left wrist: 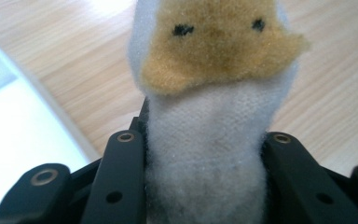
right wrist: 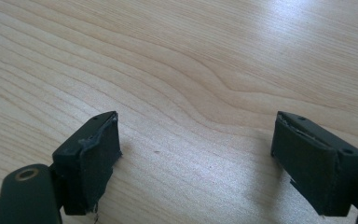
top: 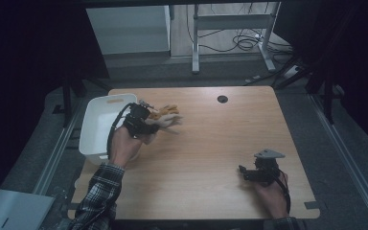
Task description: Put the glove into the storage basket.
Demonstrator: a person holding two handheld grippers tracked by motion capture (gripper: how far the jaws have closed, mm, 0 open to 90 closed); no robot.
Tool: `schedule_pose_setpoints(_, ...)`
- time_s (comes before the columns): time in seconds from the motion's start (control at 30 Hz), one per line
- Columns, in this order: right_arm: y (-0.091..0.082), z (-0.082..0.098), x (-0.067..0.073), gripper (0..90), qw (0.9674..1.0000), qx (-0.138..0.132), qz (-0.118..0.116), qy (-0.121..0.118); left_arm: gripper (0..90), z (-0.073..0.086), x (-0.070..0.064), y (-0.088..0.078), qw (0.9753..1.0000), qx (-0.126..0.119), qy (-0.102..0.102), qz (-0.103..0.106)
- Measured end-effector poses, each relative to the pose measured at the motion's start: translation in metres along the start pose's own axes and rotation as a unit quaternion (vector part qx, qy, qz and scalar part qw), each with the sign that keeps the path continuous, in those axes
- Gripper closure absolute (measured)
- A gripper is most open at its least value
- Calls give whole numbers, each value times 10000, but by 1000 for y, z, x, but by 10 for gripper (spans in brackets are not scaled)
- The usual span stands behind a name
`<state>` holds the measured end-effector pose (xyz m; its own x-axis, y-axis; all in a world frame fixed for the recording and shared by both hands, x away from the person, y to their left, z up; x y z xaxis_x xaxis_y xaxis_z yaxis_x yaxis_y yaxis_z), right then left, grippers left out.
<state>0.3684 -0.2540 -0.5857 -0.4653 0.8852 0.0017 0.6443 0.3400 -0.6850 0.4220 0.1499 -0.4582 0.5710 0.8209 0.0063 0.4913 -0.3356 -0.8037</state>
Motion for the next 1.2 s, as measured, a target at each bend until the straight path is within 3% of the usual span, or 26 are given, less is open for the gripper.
schedule_pose_setpoints(0.33, 0, 0, 0, 158, 10000, -1, 0, 4, 642, 0, 35, -23, 9984, -190, -423, -333)
schedule_pose_setpoints(0.47, 0, 0, 0, 158, 10000, -2, 0, 4, 642, 4, 55, -37, 9962, -270, -635, -526)
schedule_pose_setpoints(0.57, 0, 0, 0, 158, 10000, -2, 1, 4, 642, 6, 62, -41, 9952, -286, -710, -613)
schedule_pose_setpoints(0.93, 0, 0, 0, 158, 10000, -2, 0, 1, 642, 27, 106, -55, 9862, -350, -1189, -1095)
schedule_pose_setpoints(1.1, 0, 0, 0, 158, 10000, 5, 0, 13, 641, 40, 127, -53, 9811, -340, -1397, -1295)
schedule_pose_setpoints(1.2, 0, 0, 0, 157, 10000, 6, -2, 9, 640, 44, 133, -49, 9789, -339, -1488, -1356)
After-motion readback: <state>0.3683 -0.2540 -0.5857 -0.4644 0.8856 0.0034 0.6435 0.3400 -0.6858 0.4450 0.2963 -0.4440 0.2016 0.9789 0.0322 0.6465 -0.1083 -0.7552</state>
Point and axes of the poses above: each handheld gripper's, and its own axes: y roughly forward along the jaws, z roughly out of its underside, x roughly to its left, the point moved 5 cm from there along y, roughly forward along the jaws, and after that the axes turned 4 degrees about y, right-handed, at the moved point
